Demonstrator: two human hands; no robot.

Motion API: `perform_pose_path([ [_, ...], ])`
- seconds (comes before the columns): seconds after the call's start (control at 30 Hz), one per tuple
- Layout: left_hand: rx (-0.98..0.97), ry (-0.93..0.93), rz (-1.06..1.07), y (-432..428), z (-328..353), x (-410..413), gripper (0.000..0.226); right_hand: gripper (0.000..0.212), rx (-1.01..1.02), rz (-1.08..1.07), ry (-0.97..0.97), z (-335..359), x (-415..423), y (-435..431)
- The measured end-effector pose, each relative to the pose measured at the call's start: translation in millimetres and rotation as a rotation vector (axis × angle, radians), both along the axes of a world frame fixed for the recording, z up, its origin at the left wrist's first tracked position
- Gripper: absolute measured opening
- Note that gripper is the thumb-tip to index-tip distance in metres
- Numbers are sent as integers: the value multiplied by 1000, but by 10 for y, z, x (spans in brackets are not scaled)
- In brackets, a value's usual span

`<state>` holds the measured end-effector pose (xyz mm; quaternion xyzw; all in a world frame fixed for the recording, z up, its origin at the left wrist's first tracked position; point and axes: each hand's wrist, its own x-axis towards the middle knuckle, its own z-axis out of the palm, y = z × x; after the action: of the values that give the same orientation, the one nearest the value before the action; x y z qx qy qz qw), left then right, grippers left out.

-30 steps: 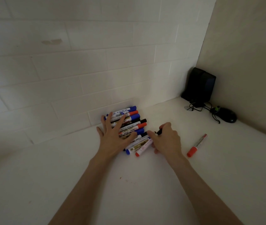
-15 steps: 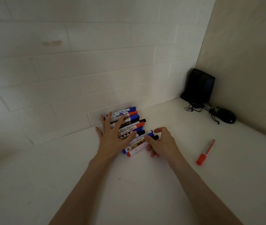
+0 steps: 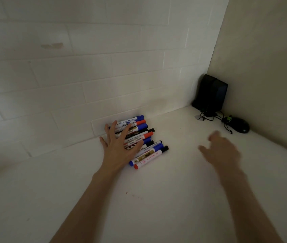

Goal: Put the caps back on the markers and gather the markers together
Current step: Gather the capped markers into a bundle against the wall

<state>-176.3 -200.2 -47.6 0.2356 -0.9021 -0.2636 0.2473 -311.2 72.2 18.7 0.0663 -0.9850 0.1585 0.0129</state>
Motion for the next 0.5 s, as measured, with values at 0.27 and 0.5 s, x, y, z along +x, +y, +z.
perform_pose_path([
  [0.27, -17, -4, -2, 6, -14, -18, 88, 30, 45, -18, -226, -105, -178, 799],
  [0.5, -31, 40, 17, -8, -5, -3, 92, 12, -392, 202, -117, -104, -3, 291],
])
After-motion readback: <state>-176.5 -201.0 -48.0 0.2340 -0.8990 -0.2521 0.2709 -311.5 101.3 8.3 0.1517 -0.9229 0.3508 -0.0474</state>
